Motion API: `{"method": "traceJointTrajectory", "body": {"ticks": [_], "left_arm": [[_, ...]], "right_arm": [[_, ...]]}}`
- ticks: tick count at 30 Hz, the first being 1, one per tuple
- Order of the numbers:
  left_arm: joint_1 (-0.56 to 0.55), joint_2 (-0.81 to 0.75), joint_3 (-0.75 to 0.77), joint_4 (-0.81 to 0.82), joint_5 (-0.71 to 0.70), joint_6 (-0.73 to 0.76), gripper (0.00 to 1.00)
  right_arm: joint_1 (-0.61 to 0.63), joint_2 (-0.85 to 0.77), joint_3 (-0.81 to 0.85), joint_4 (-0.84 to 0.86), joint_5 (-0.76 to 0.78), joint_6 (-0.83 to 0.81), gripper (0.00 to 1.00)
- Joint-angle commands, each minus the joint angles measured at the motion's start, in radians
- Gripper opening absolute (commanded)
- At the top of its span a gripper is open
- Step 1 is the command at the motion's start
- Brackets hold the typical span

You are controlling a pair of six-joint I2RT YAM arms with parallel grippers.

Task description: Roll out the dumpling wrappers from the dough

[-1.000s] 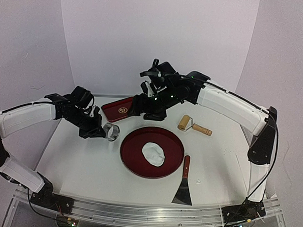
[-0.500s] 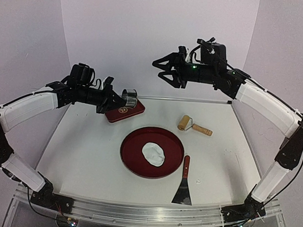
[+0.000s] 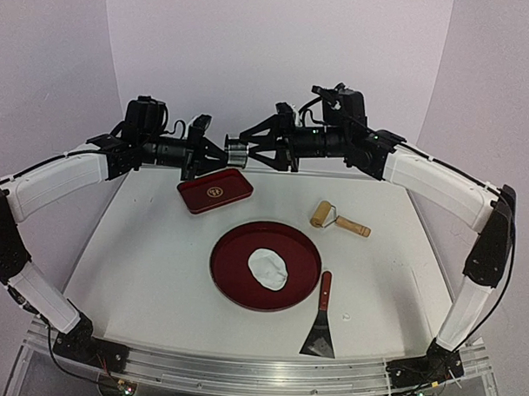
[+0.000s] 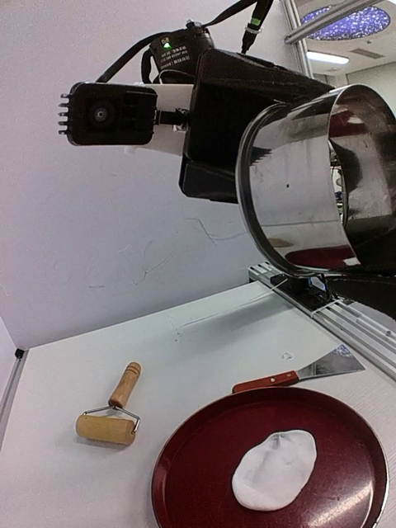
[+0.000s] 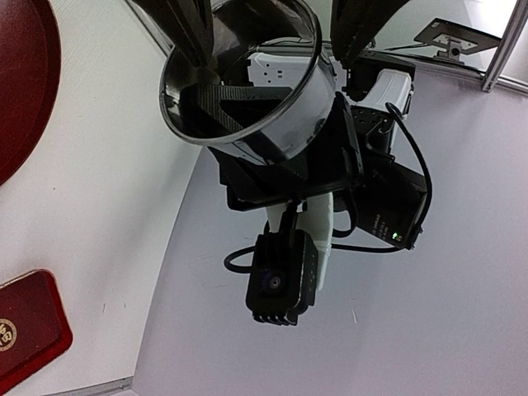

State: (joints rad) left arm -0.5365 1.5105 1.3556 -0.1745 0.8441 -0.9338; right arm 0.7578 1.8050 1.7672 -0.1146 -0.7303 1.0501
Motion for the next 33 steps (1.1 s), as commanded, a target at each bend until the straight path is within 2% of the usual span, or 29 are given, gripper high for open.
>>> {"method": "traceJointTrajectory", "body": {"ticks": [1,6,11,17,22,24,25,27,29,31,33], "left_arm": [[0.004,0.0,0.042,0.05,0.032,-0.01,0.0],[0.004,-0.002,0.034,0.05,0.027,-0.015,0.0],[0.004,0.0,0.033,0.054,0.029,-0.019,0.0],[0.004,0.009,0.038,0.061,0.033,-0.022,0.0],[0.004,0.013,0.042,0.048,0.033,-0.02,0.0],[0.004,0.016,0.044,0.034,0.033,-0.019,0.02],[0.004,0.014,0.044,0.023,0.027,-0.016,0.1],[0.005,-0.001,0.036,-0.003,-0.001,-0.006,0.37],[0.009,-0.026,0.021,-0.036,-0.035,0.009,0.59],[0.02,-0.057,-0.004,-0.07,-0.059,0.02,0.74],[0.032,-0.094,-0.04,-0.101,-0.088,0.025,0.82]], "right_arm": [[-0.001,-0.004,0.057,0.071,-0.06,0.021,0.44],[0.0,-0.002,0.06,0.085,-0.081,0.035,0.31],[0.001,0.007,0.061,0.14,-0.108,0.081,0.26],[0.009,0.014,0.049,0.188,-0.115,0.119,0.14],[0.02,0.02,0.039,0.215,-0.105,0.136,0.0],[0.024,0.019,0.038,0.22,-0.097,0.138,0.0],[0.025,0.017,0.039,0.22,-0.092,0.137,0.0],[0.025,0.007,0.036,0.216,-0.076,0.137,0.0],[0.025,-0.005,0.03,0.201,-0.058,0.134,0.0],[0.025,-0.014,0.043,0.105,-0.022,0.087,0.0],[0.025,-0.021,0.065,-0.045,0.033,0.022,0.0]]}}
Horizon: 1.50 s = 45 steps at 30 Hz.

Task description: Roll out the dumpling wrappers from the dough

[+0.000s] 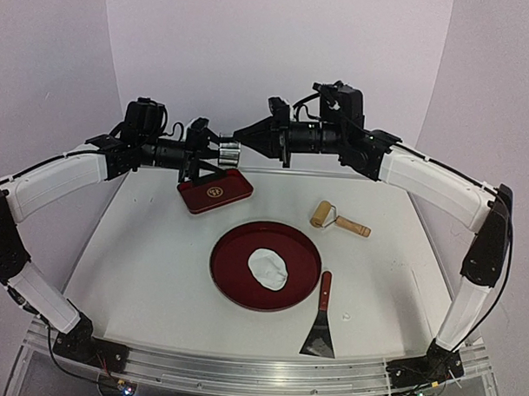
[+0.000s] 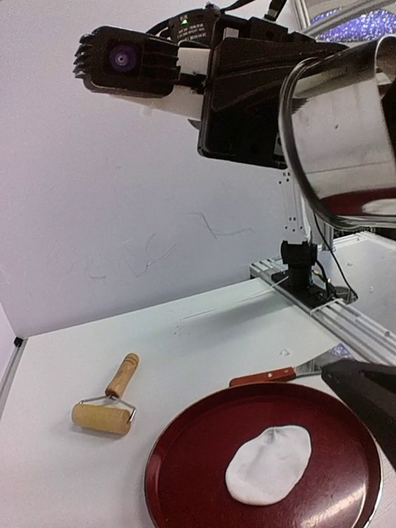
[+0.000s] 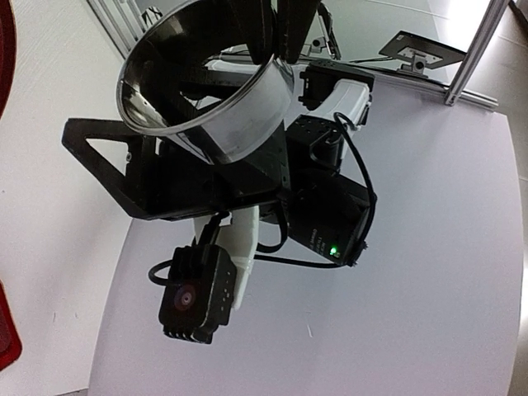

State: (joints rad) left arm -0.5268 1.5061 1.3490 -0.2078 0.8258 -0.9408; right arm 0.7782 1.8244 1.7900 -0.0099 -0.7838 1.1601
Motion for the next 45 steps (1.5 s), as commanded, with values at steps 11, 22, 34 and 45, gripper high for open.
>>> {"method": "traceJointTrajectory", "body": {"ticks": [11,22,34,45], "left_arm": [[0.06,-0.261,-0.156,-0.6,-0.506,0.127,0.84],[0.06,-0.26,-0.237,-0.672,-0.569,0.142,0.81],[0.06,-0.262,-0.253,-0.679,-0.554,0.148,0.77],[0.06,-0.243,-0.245,-0.676,-0.555,0.127,0.75]], "right_arm": [[0.073,0.017,0.21,-0.862,0.52,-0.369,0.0],[0.222,0.437,0.589,-1.425,0.843,-0.479,0.0],[0.228,0.469,0.438,-1.321,0.864,-0.536,0.0],[0.228,0.56,0.518,-1.303,0.875,-0.6,0.0]]}}
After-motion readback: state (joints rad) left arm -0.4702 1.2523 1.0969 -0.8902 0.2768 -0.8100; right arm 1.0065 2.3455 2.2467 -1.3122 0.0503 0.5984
